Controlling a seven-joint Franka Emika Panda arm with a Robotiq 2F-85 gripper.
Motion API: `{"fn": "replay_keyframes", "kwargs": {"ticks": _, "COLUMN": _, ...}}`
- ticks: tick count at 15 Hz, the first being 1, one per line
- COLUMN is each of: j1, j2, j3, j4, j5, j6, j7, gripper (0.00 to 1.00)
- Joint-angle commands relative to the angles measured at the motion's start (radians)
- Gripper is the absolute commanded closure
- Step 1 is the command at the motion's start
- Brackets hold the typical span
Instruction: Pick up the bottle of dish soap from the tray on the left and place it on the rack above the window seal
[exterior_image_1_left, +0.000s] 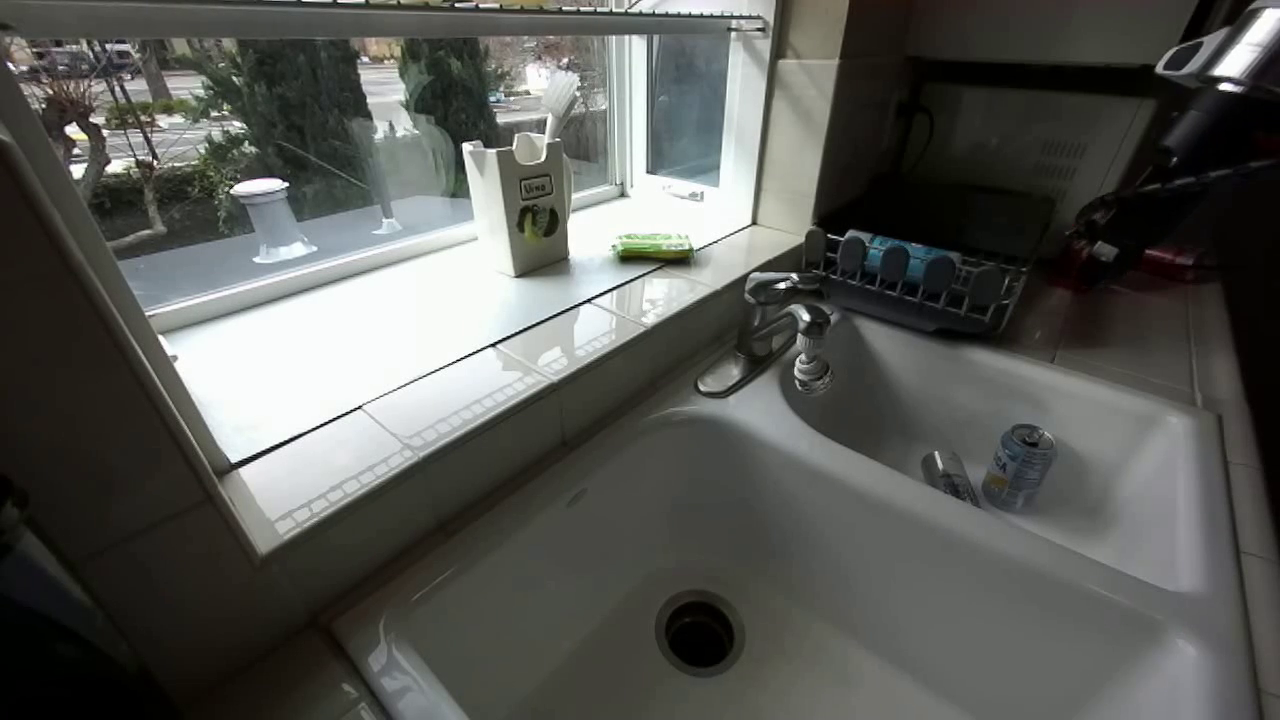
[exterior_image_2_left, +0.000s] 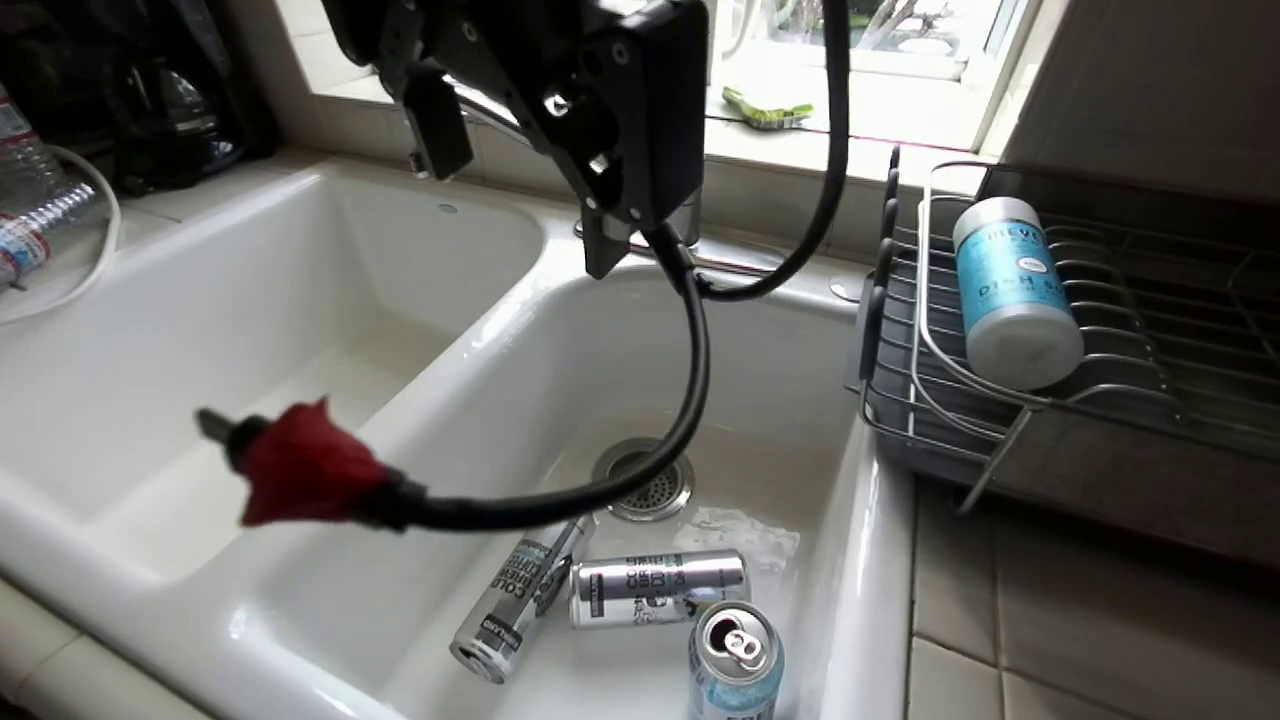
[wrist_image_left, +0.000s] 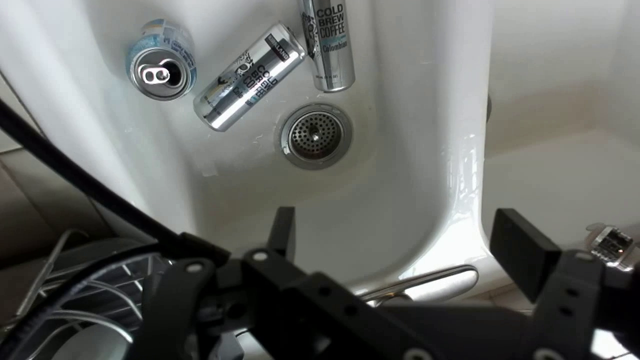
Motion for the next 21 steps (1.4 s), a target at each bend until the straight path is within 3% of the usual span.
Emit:
{"fn": "replay_keyframes", "kwargs": {"ticks": 1, "j1": 0.023, "j2": 0.097, "j3": 0.024, "j4": 0.087, "j5": 0.024, "j6": 0.002, "j7": -0.025, "gripper": 0.0}}
{"fn": "replay_keyframes", "kwargs": {"ticks": 16, "j1": 0.01, "j2": 0.487, "j3": 0.076, "j4": 0.493, "j5": -0.108, "j6": 0.045, "j7": -0.129, "gripper": 0.0}}
{"fn": "replay_keyframes", "kwargs": {"ticks": 17, "j1": 0.009, "j2": 0.42, "j3": 0.085, "j4": 0.429, "j5": -0.088, "j6": 0.055, "j7": -0.111, "gripper": 0.0}}
{"fn": "replay_keyframes", "kwargs": {"ticks": 21, "j1": 0.001, "j2": 0.483, "j3": 0.086, "j4": 0.483, "j5": -0.094, "j6": 0.054, "j7": -0.119, "gripper": 0.0}}
